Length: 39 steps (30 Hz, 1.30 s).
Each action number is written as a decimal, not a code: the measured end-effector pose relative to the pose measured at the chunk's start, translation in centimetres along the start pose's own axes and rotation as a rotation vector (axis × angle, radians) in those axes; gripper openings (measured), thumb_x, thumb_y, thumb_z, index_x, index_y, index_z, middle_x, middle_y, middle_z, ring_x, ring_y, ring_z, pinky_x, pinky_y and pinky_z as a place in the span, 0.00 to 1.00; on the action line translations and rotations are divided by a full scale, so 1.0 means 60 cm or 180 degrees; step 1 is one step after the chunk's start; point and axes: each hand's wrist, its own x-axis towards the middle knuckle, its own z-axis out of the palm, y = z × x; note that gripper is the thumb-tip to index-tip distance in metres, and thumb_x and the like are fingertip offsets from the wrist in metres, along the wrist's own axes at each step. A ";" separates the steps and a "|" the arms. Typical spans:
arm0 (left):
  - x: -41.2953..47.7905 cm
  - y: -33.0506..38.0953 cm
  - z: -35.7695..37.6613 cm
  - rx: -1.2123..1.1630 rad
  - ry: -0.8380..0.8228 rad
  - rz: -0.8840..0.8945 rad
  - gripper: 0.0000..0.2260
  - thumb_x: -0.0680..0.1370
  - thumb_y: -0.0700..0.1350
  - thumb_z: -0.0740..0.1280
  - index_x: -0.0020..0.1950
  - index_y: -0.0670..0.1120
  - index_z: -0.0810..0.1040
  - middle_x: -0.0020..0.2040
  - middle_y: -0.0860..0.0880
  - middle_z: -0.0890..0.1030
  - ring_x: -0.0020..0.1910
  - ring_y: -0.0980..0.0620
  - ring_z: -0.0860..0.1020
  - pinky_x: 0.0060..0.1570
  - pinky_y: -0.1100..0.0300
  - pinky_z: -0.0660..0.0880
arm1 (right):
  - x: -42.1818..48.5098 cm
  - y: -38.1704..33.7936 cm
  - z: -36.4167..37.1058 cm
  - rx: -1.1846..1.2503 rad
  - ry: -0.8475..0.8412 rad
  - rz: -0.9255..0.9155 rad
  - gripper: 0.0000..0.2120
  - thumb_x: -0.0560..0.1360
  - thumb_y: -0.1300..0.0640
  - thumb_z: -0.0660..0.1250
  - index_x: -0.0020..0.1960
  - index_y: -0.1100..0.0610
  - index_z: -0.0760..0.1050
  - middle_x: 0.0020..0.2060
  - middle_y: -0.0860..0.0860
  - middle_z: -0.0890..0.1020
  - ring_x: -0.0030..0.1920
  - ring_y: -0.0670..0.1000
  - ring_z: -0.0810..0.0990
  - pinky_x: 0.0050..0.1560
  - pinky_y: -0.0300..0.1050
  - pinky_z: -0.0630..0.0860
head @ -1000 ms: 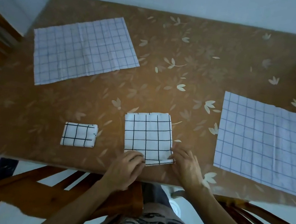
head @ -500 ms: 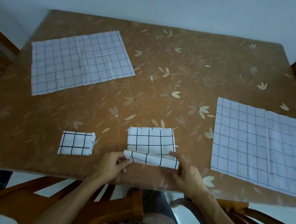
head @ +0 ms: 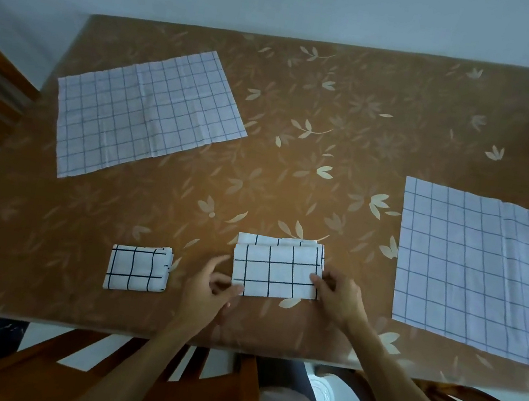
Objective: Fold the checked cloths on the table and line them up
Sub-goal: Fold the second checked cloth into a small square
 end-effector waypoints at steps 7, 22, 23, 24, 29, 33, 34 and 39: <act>0.025 -0.006 0.004 0.0242 0.0082 0.0082 0.25 0.76 0.52 0.73 0.71 0.52 0.71 0.40 0.54 0.84 0.36 0.56 0.82 0.39 0.54 0.82 | 0.008 -0.012 0.000 -0.0057 0.0138 0.0032 0.10 0.79 0.48 0.64 0.45 0.53 0.76 0.42 0.48 0.84 0.42 0.51 0.83 0.45 0.53 0.81; 0.013 0.005 -0.002 0.1264 -0.0147 0.0442 0.22 0.80 0.55 0.65 0.74 0.52 0.67 0.35 0.57 0.82 0.34 0.60 0.81 0.36 0.59 0.80 | 0.004 -0.029 0.013 -0.0567 0.0403 0.0009 0.11 0.78 0.46 0.64 0.51 0.54 0.75 0.41 0.50 0.83 0.42 0.55 0.81 0.40 0.47 0.76; 0.011 0.006 -0.004 0.1460 -0.0094 0.0479 0.22 0.81 0.56 0.64 0.73 0.52 0.69 0.34 0.56 0.81 0.33 0.59 0.80 0.35 0.60 0.80 | 0.003 -0.030 0.016 -0.0585 0.0409 0.0018 0.12 0.78 0.46 0.64 0.51 0.54 0.76 0.42 0.51 0.83 0.43 0.56 0.81 0.39 0.46 0.76; 0.009 0.007 -0.004 0.1671 0.0031 0.0581 0.20 0.81 0.58 0.62 0.70 0.52 0.71 0.33 0.56 0.80 0.33 0.59 0.79 0.34 0.61 0.79 | 0.003 -0.032 0.018 -0.0589 0.0415 0.0027 0.11 0.78 0.46 0.64 0.51 0.55 0.76 0.42 0.52 0.83 0.43 0.56 0.81 0.40 0.47 0.77; 0.022 0.024 0.024 0.2494 0.0459 0.1837 0.15 0.81 0.50 0.59 0.62 0.45 0.78 0.57 0.47 0.78 0.57 0.47 0.76 0.52 0.53 0.78 | 0.002 -0.032 0.028 -0.0576 0.0532 -0.0059 0.11 0.78 0.47 0.63 0.49 0.54 0.75 0.44 0.52 0.81 0.42 0.53 0.80 0.41 0.53 0.81; 0.040 0.037 0.067 0.2878 0.0087 0.1998 0.20 0.83 0.51 0.56 0.72 0.46 0.72 0.74 0.42 0.69 0.74 0.44 0.66 0.71 0.47 0.66 | 0.004 -0.027 0.030 -0.0528 0.0591 -0.0097 0.09 0.78 0.46 0.63 0.48 0.52 0.72 0.44 0.51 0.81 0.42 0.53 0.80 0.42 0.55 0.81; 0.045 0.040 0.074 0.2948 0.0019 0.1942 0.20 0.83 0.52 0.56 0.73 0.46 0.70 0.75 0.42 0.67 0.75 0.44 0.65 0.73 0.46 0.64 | 0.004 -0.027 0.031 -0.0519 0.0608 -0.0083 0.09 0.78 0.47 0.63 0.48 0.52 0.72 0.44 0.51 0.82 0.42 0.53 0.80 0.42 0.55 0.81; 0.070 0.041 0.086 0.3198 -0.0068 0.1767 0.21 0.83 0.52 0.58 0.74 0.46 0.69 0.75 0.42 0.69 0.74 0.43 0.66 0.73 0.45 0.63 | 0.006 -0.022 0.036 -0.0467 0.0699 -0.0090 0.08 0.80 0.48 0.62 0.51 0.52 0.71 0.46 0.52 0.82 0.43 0.53 0.81 0.42 0.54 0.81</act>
